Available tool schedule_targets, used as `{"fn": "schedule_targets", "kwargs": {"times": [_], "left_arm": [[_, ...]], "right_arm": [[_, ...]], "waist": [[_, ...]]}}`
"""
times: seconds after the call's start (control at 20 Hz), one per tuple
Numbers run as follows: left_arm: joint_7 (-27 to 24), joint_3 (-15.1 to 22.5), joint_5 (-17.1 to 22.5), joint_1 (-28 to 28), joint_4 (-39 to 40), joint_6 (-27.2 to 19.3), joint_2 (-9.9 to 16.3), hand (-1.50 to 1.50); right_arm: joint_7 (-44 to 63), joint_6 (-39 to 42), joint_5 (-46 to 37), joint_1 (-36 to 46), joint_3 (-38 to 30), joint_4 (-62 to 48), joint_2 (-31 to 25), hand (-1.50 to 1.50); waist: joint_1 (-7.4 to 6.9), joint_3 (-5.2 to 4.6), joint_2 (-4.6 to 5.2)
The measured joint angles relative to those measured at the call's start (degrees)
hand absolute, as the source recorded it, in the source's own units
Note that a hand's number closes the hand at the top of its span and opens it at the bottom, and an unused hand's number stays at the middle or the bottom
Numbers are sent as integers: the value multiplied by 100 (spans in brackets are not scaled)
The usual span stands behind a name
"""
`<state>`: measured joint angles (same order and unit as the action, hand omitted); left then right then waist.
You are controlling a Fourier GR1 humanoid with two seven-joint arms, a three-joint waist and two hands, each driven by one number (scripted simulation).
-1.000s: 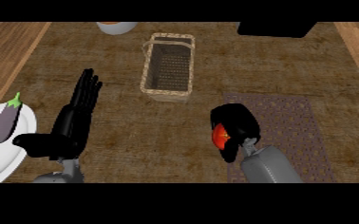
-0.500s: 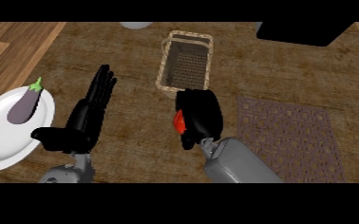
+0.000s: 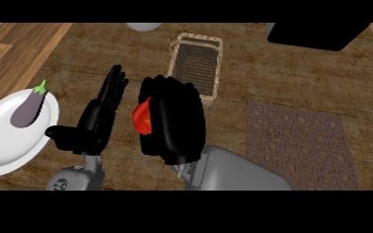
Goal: Pick the tomato from the placemat and place it in the basket
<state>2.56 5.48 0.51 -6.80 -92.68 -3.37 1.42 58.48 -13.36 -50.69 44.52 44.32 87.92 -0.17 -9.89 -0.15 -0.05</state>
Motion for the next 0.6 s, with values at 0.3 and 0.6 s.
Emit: {"fn": "schedule_targets", "kwargs": {"times": [0.3,0.6], "left_arm": [[20,-33,-43,-57,107,-77,-28,0],[59,-145,-40,-89,130,-151,-2,0]], "right_arm": [[495,-257,284,945,162,81,-37,150],[917,-237,485,1709,33,-343,-59,150]], "waist": [[99,-17,-47],[258,-24,-70]]}}
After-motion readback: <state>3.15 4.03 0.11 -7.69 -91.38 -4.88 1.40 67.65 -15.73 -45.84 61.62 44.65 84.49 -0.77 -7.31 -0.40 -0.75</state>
